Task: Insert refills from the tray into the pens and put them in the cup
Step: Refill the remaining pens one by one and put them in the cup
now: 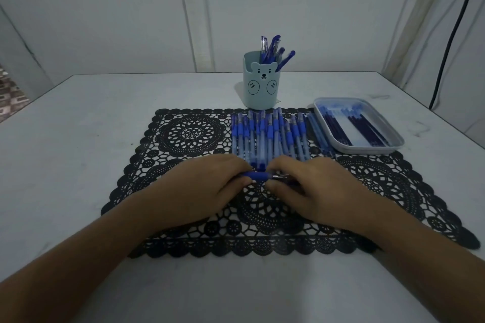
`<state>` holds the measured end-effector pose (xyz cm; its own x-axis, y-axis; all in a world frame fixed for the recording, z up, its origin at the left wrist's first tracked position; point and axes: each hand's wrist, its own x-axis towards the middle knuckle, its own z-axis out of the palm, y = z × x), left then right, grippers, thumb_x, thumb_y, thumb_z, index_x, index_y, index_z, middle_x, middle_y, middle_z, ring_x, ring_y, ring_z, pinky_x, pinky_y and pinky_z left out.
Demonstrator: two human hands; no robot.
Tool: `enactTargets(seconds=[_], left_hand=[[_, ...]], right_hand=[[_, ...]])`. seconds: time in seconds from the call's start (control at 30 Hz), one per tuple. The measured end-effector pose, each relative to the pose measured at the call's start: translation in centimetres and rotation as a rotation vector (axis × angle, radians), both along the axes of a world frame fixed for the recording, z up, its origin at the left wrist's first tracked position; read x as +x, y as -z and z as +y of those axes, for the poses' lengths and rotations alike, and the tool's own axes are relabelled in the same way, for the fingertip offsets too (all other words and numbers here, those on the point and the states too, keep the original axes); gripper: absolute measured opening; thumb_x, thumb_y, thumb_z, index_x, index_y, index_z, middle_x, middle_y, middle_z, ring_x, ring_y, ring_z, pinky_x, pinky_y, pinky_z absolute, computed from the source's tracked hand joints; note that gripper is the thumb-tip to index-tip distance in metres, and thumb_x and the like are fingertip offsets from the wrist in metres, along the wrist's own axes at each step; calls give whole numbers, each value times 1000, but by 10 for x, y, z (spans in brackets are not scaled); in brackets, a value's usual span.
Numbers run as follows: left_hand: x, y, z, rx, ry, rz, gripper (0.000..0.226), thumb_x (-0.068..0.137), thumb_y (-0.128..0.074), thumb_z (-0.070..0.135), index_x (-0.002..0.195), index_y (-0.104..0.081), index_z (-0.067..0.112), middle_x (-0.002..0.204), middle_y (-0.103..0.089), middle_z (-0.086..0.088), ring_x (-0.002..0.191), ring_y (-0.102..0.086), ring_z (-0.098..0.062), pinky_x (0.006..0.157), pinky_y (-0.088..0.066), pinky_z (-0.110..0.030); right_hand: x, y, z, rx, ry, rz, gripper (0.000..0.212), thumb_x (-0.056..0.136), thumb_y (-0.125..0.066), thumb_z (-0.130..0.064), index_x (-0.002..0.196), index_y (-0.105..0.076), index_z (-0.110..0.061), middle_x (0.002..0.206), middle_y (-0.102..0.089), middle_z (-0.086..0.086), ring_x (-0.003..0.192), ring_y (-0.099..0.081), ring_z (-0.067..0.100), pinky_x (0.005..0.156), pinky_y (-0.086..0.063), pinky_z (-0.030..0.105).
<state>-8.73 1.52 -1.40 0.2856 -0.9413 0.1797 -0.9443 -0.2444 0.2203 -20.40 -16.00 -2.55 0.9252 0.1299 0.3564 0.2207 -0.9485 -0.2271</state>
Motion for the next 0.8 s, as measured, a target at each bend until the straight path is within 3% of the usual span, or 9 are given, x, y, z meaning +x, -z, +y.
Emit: enactTargets(seconds=[0.07,0.13,0.27,0.37,0.47,0.6,0.67,0.73,0.8], left_hand=[[5,-1,1,6,-50,-6,41,90,-27,50,109,-54,25,83,-45,23,74,-45,5,69,-36,-11],[9,-3,1,13,-106,9,27,95,-35,39,108,-55,25,79,-45,22,73,-46,6,65,-36,-11],[12,-6,1,8,-144,39,20,93,-41,32,103,-57,24,73,-47,18,69,-47,6,64,-36,-10],[11,-6,1,14,-141,45,20,93,-42,32,102,-57,23,72,-48,17,69,-47,5,62,-36,-11],[10,-5,1,10,-138,25,21,93,-41,34,104,-57,25,74,-49,18,65,-46,2,57,-33,-13],[8,-3,1,-41,-110,8,26,91,-38,39,104,-57,26,72,-46,23,70,-47,8,57,-33,-11],[4,-3,1,-65,-71,-19,31,92,-34,44,105,-56,27,72,-42,28,72,-46,12,55,-32,-9],[1,-3,1,-65,-33,-29,39,90,-29,50,105,-56,27,73,-39,30,67,-46,11,56,-32,-8],[-1,-3,1,-54,-9,-23,44,88,-25,51,105,-57,27,72,-42,26,63,-47,3,57,-38,-12]], right_hand=[[-2,-4,-2,32,72,49,34,94,-24,-49,97,-47,-24,58,-48,-10,51,-45,4,49,-34,20],[-5,-7,-9,71,129,69,27,97,-24,-32,101,-48,-19,69,-50,-9,62,-48,6,58,-35,22],[-3,-7,-11,62,66,74,20,94,-42,-21,109,-55,-17,89,-48,-13,81,-45,2,71,-32,10],[-2,-5,-7,-8,0,111,26,88,-54,-30,113,-56,-24,93,-44,-19,88,-41,3,77,-31,12],[-1,-3,-6,-36,43,120,34,83,-44,-49,107,-57,-29,91,-48,-20,87,-42,4,82,-36,24],[-2,-9,-4,336,165,-70,31,90,-37,-42,77,-56,-21,67,-54,-9,63,-50,7,60,-39,18],[-3,-12,-1,498,181,-28,41,86,-35,-51,72,-55,-19,61,-55,-2,57,-50,11,54,-39,22],[-2,-11,2,516,174,68,45,80,-34,-57,69,-56,-19,62,-58,1,54,-50,11,53,-40,23],[-1,-8,2,504,151,132,37,84,-42,-49,68,-57,-20,58,-57,-7,51,-47,5,49,-37,17]])
